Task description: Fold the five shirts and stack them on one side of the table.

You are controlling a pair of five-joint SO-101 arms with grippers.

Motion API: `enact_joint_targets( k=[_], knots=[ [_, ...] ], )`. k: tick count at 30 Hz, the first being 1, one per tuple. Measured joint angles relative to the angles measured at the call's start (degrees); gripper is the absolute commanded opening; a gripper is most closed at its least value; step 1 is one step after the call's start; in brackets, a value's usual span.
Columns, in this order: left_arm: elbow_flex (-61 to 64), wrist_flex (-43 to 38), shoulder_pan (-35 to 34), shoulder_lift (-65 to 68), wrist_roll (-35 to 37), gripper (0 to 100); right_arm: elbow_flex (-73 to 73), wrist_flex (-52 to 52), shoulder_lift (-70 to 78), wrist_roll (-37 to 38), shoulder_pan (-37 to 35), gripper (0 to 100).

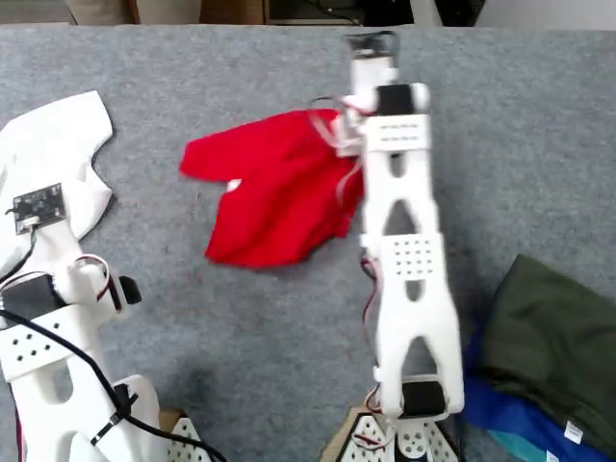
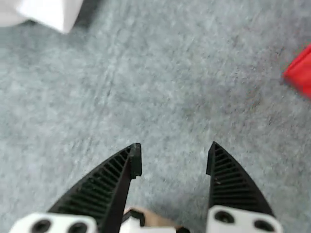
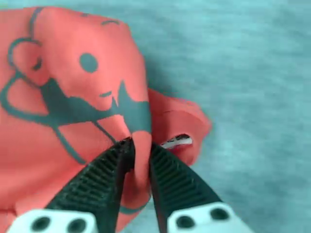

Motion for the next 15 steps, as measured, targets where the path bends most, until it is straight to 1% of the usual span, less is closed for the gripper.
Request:
enact_joint_targets(
  k=[3, 7, 11, 15],
  knots=[
    [0.97, -3.25, 3.78, 0.0, 2.37, 23, 0.0, 0.09, 0.0, 2.55, 4.48, 0.5],
    [0.97, -7.91, 13.36, 0.0, 7.12, 25, 1.76, 0.09, -0.18, 5.19, 8.44, 0.5],
    [1.32, -16.97, 24.79, 0.7, 14.77, 27, 8.18, 0.09, -0.26, 7.65, 10.99, 0.5],
    [0.79, -27.34, 33.58, 7.91, 23.82, 27, 12.57, 0.09, -0.44, 8.09, 12.4, 0.6]
  ],
)
